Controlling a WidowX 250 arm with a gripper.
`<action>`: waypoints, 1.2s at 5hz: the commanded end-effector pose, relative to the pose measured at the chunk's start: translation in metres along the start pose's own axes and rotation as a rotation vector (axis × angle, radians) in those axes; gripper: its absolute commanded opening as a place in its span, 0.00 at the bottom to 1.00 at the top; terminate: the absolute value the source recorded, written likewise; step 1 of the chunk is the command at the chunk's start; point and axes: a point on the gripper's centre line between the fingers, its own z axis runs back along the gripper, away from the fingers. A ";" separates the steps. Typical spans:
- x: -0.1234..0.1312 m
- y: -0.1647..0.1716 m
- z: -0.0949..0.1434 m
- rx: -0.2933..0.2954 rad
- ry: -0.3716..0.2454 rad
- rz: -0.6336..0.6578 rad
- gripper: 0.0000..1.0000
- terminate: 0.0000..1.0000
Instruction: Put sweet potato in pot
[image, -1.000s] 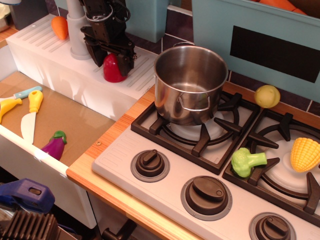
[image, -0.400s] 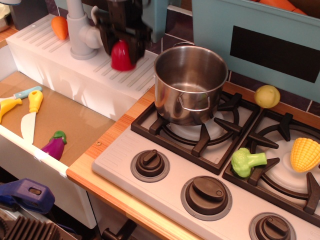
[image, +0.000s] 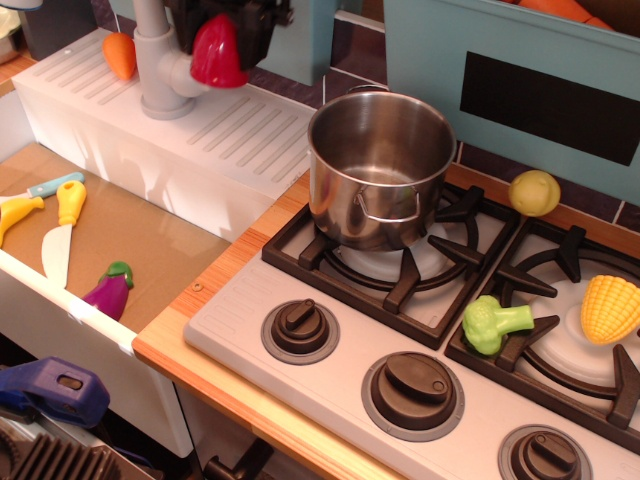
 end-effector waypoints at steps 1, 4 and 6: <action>0.004 -0.029 0.055 0.033 -0.077 0.073 0.00 0.00; -0.026 -0.065 0.052 -0.063 -0.104 0.212 0.00 0.00; -0.026 -0.097 0.050 -0.146 -0.107 0.273 0.00 0.00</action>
